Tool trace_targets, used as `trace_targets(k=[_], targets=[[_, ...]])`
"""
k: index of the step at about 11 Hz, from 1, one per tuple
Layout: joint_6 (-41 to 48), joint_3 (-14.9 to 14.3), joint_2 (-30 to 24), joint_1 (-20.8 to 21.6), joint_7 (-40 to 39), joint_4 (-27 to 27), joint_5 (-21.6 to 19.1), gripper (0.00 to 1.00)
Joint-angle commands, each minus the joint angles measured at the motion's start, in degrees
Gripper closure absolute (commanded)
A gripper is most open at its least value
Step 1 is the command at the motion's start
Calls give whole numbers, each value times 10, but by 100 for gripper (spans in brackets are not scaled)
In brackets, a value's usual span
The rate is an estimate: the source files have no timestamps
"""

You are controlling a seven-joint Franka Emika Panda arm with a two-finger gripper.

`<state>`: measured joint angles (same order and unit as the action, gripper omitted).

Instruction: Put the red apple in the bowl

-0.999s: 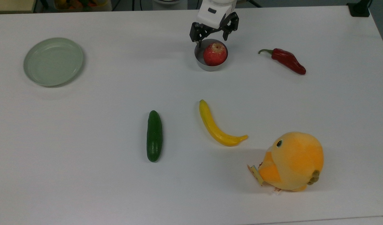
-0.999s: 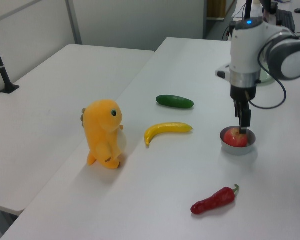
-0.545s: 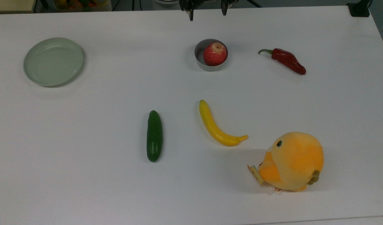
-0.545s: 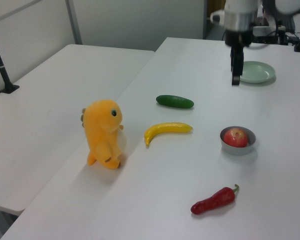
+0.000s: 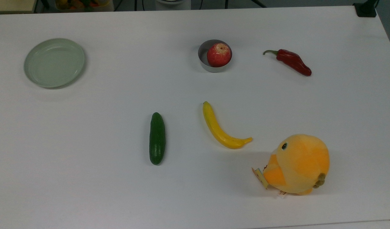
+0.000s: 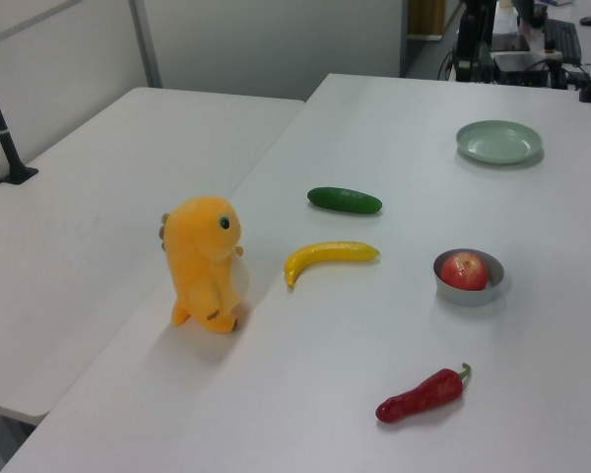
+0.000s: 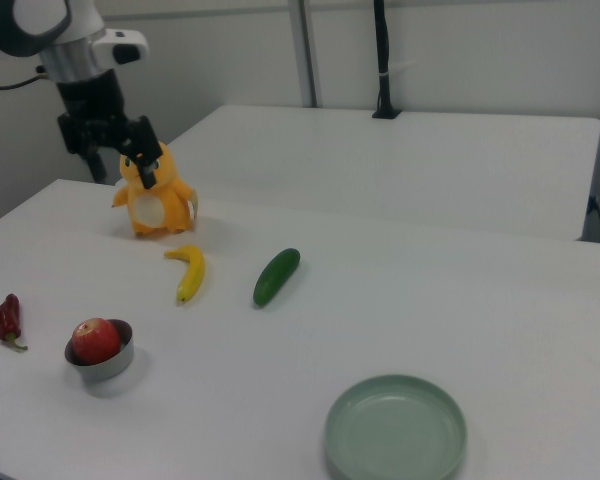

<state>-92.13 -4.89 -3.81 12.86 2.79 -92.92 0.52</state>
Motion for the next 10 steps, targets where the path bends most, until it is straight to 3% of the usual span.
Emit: trace_targets(k=[1, 4, 10], targets=[[-9, -46, 9, 9, -36, 13, -18, 0], [-38, -59, 17, 8, -117, 10, -33, 0], [-38, -55, 17, 9, -128, 5, -38, 0]])
